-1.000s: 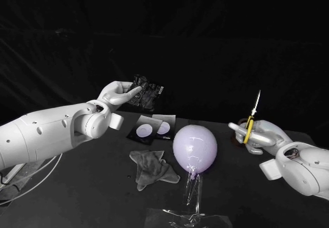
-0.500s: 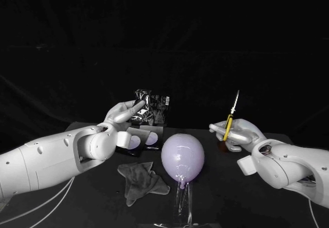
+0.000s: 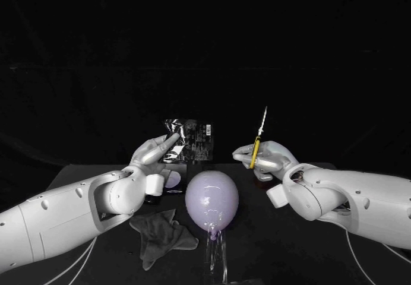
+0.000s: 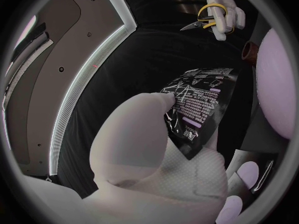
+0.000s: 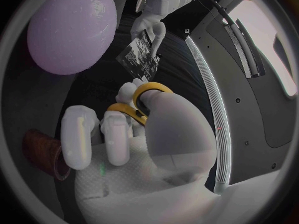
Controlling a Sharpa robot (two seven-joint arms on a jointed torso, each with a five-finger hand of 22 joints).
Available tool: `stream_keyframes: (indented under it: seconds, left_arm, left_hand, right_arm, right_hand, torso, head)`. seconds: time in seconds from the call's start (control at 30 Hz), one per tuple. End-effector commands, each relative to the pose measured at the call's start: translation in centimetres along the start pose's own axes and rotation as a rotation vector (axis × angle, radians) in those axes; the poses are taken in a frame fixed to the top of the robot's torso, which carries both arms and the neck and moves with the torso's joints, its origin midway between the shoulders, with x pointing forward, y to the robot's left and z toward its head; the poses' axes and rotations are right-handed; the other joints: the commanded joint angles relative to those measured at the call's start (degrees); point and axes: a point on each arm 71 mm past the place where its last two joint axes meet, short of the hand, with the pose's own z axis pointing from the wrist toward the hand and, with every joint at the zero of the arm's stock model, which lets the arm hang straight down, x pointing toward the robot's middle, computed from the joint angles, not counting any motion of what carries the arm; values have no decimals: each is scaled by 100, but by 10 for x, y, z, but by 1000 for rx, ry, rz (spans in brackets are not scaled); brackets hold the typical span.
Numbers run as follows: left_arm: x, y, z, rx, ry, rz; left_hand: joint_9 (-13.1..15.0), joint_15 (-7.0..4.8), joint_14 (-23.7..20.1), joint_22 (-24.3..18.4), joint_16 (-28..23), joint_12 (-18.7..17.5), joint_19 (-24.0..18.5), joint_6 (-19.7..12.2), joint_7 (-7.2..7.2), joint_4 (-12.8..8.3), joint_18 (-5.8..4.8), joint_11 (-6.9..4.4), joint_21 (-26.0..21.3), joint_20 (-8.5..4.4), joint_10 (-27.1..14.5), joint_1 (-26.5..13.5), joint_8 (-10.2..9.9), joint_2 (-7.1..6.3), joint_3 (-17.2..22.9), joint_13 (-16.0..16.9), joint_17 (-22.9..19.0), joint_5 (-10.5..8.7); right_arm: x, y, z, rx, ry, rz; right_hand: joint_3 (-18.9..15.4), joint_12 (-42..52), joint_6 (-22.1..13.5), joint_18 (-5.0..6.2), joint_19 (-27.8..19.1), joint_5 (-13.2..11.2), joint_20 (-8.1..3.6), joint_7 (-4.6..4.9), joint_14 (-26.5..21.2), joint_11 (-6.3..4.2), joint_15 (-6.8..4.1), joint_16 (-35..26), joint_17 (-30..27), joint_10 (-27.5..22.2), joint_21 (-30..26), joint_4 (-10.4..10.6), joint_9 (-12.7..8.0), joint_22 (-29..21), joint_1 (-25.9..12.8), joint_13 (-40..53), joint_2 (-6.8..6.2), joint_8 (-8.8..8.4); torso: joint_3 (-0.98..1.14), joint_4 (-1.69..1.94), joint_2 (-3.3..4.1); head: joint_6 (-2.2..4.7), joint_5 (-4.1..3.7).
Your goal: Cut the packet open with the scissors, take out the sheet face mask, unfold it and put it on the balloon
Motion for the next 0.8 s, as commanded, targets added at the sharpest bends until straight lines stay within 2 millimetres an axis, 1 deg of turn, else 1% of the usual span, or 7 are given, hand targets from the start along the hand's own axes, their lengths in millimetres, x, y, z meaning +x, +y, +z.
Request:
stream_keyframes:
  seconds: [0.03, 0.1, 0.17, 0.33, 0.5, 0.67, 0.8]
  left_arm:
    - [8, 1, 2, 10, 36, -58]
    - [11, 2, 4, 9, 44, -63]
    - [14, 3, 5, 8, 50, -68]
    - [19, 5, 7, 2, 60, -74]
    - [24, 7, 9, -8, 72, -81]
    - [28, 9, 9, -16, 87, -87]
    - [30, 9, 9, -21, 95, -89]
  left_hand:
    - [3, 1, 5, -10, -4, -18, 60, -50, 4, -4, 42, -17, 4, 0, -38, 2, 22, 52, 33, -7, 8, 27]
    - [4, 1, 4, -12, -5, -18, 67, -52, 4, -7, 43, -16, 4, -2, -39, 4, 22, 56, 37, -7, 9, 27]
    - [6, 1, 4, -15, -6, -17, 77, -55, 5, -12, 43, -16, 2, -4, -41, 7, 23, 61, 42, -6, 12, 27]
    - [8, 0, 4, -18, -7, -16, 85, -56, 5, -18, 43, -16, 0, -6, -42, 10, 24, 64, 45, -6, 14, 26]
    - [10, 0, 6, -20, -7, -14, 91, -55, 5, -20, 43, -17, -1, -7, -40, 10, 26, 66, 47, -5, 15, 26]
    - [10, 0, 6, -20, -7, -14, 91, -55, 5, -20, 43, -17, -1, -7, -40, 10, 26, 66, 47, -5, 15, 26]
    - [12, -1, 8, -22, -6, -12, 98, -53, 5, -22, 42, -17, -2, -8, -38, 11, 29, 70, 49, -4, 18, 26]
  right_arm:
    - [0, 3, 3, -13, -17, 7]
    - [1, 4, 4, -14, -17, 7]
    - [2, 5, 5, -15, -14, 10]
    - [7, 7, 6, -22, 0, 17]
    - [15, 11, 8, -31, 20, 31]
    - [18, 13, 11, -37, 26, 39]
    - [20, 14, 12, -40, 29, 45]
  right_hand:
    - [-42, 6299, -1157, -89, 195, -1, 70, 721, 576, 445, 121, 20, 1505, 1455, 51, -65, -113, 1213, -116, 1509, -264, -16]
    - [-48, 6299, -1174, -89, 197, 0, 77, 723, 576, 448, 125, 20, 1505, 1455, 54, -76, -137, 1215, -123, 1509, -278, -13]
    - [-103, 6299, -1294, -87, 196, 0, 100, 731, 576, 457, 135, 20, 1505, 1455, 54, -108, -231, 1218, -160, 1509, -343, -13]
    - [-238, 6299, -1503, -85, 195, -1, 129, 743, 576, 469, 146, 20, 1505, 1455, 55, -121, -378, 1224, -240, 1509, -404, -12]
    - [-382, 6299, -1694, -82, 189, -1, 149, 764, 576, 488, 163, 20, 1505, 1455, 46, -106, -492, 1225, -303, 1509, -429, -11]
    - [-474, 6299, -1849, -81, 186, -1, 162, 778, 576, 501, 175, 20, 1505, 1455, 41, -98, -606, 1226, -319, 1509, -423, -9]
    - [-570, 6299, -2092, -78, 179, 0, 175, 802, 576, 519, 189, 20, 1505, 1455, 31, -83, -802, 1225, -336, 1509, -417, -21]
  torso:
    - [-10, 2, 6]
    - [-12, 4, 7]
    - [-12, 5, 8]
    - [-6, 9, -1]
    - [-3, 6, -4]
    - [-5, 1, -4]
    - [-3, 4, -5]
  head:
    - [-8, -92]
    - [-11, -100]
    - [-15, -100]
    - [-25, -130]
    - [-19, -163]
    - [-4, -165]
    - [2, -166]
